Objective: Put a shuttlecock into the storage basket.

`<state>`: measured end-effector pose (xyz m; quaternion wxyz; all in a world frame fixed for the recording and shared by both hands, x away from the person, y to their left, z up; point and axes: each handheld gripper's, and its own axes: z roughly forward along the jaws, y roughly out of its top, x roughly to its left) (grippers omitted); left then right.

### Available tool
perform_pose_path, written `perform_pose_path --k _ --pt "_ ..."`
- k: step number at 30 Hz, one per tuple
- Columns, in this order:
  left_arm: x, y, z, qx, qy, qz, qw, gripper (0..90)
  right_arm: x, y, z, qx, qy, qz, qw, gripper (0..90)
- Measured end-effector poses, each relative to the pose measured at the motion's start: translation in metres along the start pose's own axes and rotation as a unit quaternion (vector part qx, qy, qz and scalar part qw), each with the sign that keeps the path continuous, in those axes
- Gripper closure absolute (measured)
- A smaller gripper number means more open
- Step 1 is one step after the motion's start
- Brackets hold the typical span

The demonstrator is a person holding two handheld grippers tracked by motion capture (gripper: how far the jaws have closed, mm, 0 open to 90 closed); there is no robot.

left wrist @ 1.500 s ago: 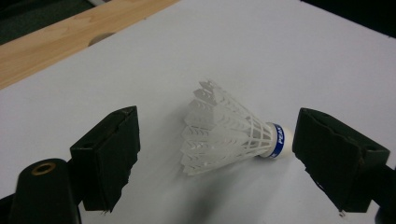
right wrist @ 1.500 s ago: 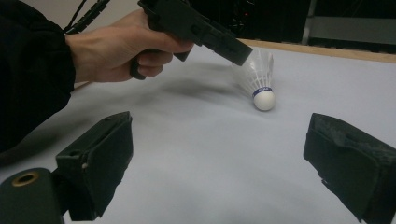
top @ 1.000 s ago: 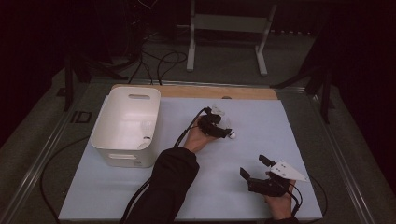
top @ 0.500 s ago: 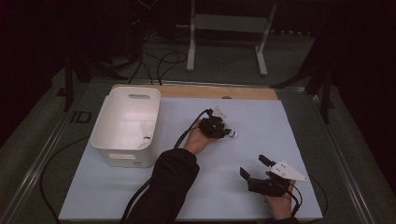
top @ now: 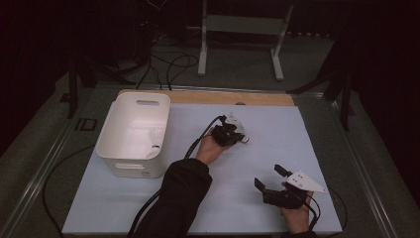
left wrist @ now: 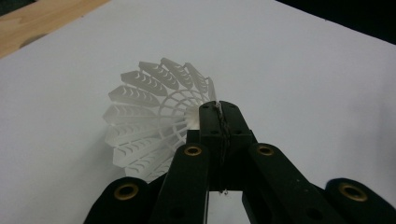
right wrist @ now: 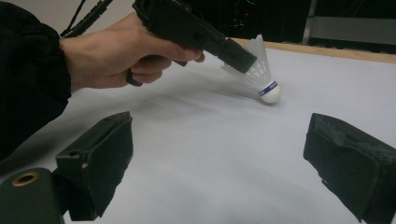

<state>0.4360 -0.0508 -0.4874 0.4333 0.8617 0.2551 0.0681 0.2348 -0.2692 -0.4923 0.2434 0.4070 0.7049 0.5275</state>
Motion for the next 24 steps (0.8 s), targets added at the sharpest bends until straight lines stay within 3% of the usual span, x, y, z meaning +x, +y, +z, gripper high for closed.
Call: perform_pose_path --k 9,24 --pt "-0.003 0.007 -0.01 -0.01 0.007 -0.006 0.9999 90.0 0.0 0.0 0.0 -0.001 0.001 0.001 1.0 8.1" --pt "-0.008 0.015 -0.021 -0.022 0.006 0.004 0.9997 90.0 0.001 0.0 0.001 -0.001 0.004 0.002 1.0 8.1"
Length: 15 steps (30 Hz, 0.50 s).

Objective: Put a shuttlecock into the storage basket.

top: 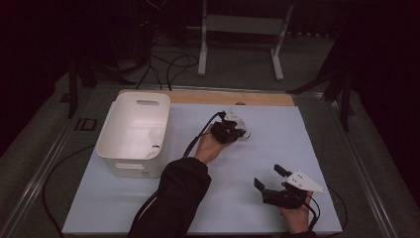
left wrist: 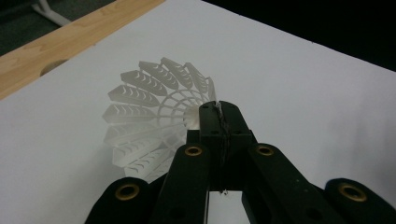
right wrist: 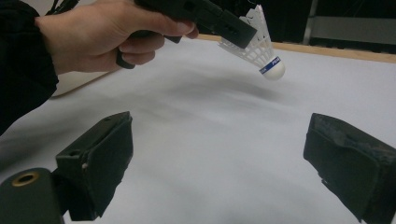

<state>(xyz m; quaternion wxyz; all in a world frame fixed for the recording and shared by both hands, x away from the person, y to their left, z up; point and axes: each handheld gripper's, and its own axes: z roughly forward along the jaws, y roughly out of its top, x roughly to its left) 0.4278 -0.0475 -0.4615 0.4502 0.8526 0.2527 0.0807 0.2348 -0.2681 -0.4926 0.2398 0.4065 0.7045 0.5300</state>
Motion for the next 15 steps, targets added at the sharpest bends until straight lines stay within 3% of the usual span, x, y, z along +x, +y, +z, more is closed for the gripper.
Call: perform_pose_path --k 15 --pt "-0.0016 0.0065 -0.0053 -0.007 -0.005 0.002 1.0 90.0 -0.0001 -0.0001 0.0002 0.001 0.0 0.001 1.0 8.1"
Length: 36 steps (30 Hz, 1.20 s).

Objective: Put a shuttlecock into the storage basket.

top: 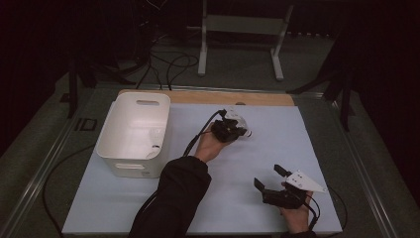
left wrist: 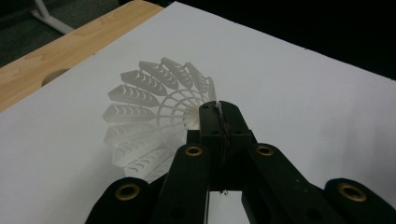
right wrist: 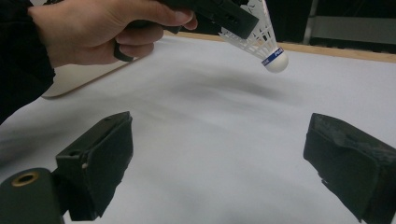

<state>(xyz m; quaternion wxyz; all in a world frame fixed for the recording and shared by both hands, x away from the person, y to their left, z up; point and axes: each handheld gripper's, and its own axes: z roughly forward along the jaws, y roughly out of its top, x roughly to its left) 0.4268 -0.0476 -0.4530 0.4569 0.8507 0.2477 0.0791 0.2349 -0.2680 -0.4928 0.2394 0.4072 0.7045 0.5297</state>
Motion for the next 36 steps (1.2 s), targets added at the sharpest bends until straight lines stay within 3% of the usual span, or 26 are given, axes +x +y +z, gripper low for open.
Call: perform_pose_path --k 36 --pt "-0.004 0.0089 -0.0083 -0.008 -0.001 0.006 0.9999 90.0 -0.0006 0.0002 -0.0005 -0.002 -0.001 0.001 1.0 8.1"
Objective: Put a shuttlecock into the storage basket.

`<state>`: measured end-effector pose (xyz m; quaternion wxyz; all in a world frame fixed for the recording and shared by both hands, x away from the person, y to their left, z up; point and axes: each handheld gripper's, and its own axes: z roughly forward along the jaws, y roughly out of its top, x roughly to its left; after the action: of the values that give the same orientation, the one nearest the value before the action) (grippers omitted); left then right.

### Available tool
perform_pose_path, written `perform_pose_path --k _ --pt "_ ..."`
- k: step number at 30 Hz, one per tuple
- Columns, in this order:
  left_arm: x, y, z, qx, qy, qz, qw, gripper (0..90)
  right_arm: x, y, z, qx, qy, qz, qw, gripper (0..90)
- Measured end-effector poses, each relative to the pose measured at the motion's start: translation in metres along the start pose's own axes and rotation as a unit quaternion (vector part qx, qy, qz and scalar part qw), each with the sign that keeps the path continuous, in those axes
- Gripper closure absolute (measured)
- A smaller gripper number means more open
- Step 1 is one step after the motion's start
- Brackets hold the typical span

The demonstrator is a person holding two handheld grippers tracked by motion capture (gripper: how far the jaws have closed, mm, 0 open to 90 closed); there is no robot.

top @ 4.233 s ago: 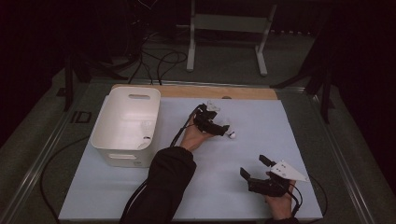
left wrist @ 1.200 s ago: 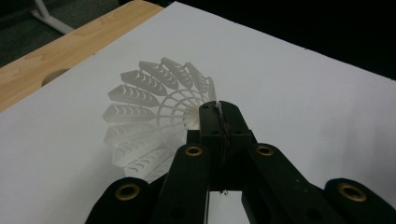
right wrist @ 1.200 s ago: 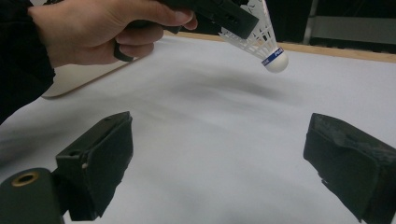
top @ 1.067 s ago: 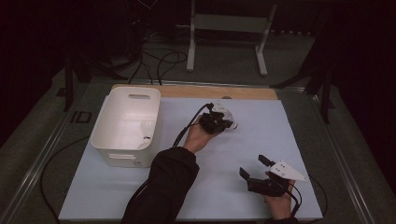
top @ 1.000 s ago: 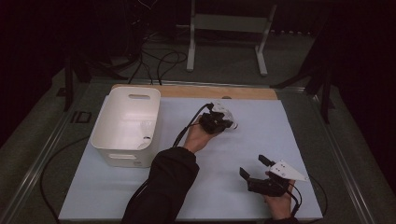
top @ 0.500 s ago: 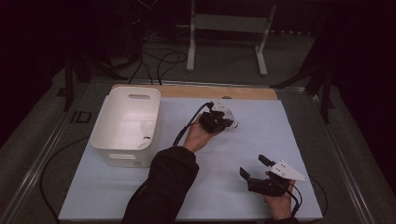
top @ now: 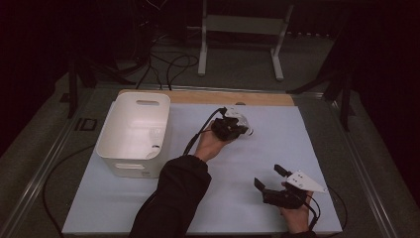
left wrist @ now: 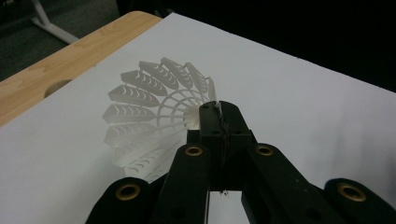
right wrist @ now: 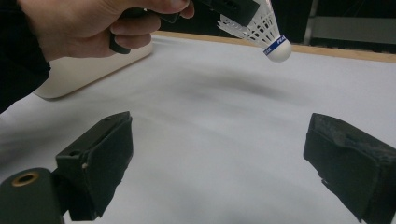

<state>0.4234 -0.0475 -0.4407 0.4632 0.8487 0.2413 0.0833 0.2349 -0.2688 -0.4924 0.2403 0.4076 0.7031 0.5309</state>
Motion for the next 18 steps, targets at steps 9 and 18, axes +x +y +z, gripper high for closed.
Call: perform_pose_path --k 9,18 --pt "-0.0021 0.0021 -0.0015 -0.001 0.0 0.002 1.0 90.0 -0.0002 -0.0001 0.0001 -0.001 0.001 0.0 1.0 8.1" --pt "-0.0029 0.0056 -0.0048 -0.004 0.001 0.002 1.0 90.0 -0.0001 -0.0001 0.0003 -0.001 0.002 0.0 1.0 8.1"
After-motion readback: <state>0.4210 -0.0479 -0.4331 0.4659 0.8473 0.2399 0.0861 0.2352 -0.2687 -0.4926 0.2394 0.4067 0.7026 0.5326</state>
